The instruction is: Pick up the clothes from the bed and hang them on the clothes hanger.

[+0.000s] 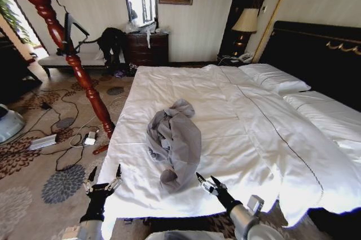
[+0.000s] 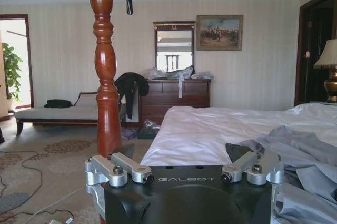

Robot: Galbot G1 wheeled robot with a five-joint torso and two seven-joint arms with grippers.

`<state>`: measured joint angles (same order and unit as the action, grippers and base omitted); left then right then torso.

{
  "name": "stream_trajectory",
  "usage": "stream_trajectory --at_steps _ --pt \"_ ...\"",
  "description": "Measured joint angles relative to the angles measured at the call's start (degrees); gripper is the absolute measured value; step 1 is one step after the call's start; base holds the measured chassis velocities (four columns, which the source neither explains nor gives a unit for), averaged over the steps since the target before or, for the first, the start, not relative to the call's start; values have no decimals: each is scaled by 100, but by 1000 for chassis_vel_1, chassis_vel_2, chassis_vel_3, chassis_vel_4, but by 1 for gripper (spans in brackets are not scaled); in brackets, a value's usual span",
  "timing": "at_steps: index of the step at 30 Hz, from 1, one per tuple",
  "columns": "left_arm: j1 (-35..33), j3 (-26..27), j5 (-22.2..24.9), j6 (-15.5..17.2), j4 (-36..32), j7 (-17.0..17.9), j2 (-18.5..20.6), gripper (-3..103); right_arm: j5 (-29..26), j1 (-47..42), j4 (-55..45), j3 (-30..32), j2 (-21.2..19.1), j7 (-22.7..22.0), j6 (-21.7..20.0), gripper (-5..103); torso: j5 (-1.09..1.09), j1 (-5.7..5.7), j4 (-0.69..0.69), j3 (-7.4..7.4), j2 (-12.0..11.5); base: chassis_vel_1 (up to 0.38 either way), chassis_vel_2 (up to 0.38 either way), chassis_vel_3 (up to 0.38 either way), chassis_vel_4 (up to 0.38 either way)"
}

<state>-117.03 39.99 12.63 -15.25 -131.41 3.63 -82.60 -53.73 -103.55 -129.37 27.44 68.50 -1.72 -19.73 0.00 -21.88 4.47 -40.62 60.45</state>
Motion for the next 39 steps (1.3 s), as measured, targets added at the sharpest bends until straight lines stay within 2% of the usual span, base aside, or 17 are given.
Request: stream_trajectory --at_steps 7,13,16,18,21,22,24,27,30,31,33,34,36,37,39 --pt "-31 196 77 24 -13 3 5 99 62 414 275 -415 -33 23 -186 100 -1 0 0 0 0 0 0 0 0" --pt "-28 207 76 33 3 3 5 99 -28 606 455 -532 7 -55 -224 100 0 0 0 0 0 0 0 0 0" --pt "-35 203 61 36 -2 3 -12 99 -98 722 502 -630 27 -73 -261 88 -1 0 0 0 0 0 0 0 0" --pt "-41 213 61 36 -2 3 -13 99 -103 763 523 -669 43 -79 -271 88 -1 0 0 0 0 0 0 0 0" --pt "-59 268 80 36 -2 3 -3 99 -109 853 585 -766 90 -82 -281 72 -1 0 -1 0 0 0 0 0 0" --pt "-59 268 80 36 -2 3 -3 99 -109 853 585 -766 90 -82 -281 72 -1 0 -1 0 0 0 0 0 0" --pt "-58 301 107 36 -2 2 8 99 -109 860 605 -792 110 -82 -281 61 -1 0 0 0 0 0 0 0 0" --pt "-44 309 118 36 -2 3 9 99 -99 860 609 -804 121 -81 -282 55 -1 0 0 0 0 0 0 0 0" --pt "-20 299 119 36 8 3 -5 99 -41 843 618 -823 178 -82 -270 38 -1 0 0 0 0 0 0 0 0" --pt "-20 299 119 36 8 3 -5 99 -41 843 618 -823 178 -82 -270 38 -1 0 0 0 0 0 0 0 0" --pt "-12 283 115 36 20 3 -13 99 5 821 622 -841 211 -83 -252 28 -1 0 0 0 0 0 0 0 0" --pt "-12 274 106 36 24 3 -16 99 20 814 622 -849 221 -83 -246 28 -1 0 0 0 0 0 0 0 0" --pt "-12 262 97 36 24 3 -18 99 35 807 612 -855 228 -83 -239 17 -1 0 0 0 0 0 0 0 0" --pt "-12 262 97 36 24 3 -18 99 35 807 612 -855 228 -83 -239 17 -1 0 0 0 0 0 0 0 0" --pt "-12 262 94 35 25 2 -21 99 36 809 578 -855 216 -92 -238 7 -1 0 0 0 0 0 0 0 0"
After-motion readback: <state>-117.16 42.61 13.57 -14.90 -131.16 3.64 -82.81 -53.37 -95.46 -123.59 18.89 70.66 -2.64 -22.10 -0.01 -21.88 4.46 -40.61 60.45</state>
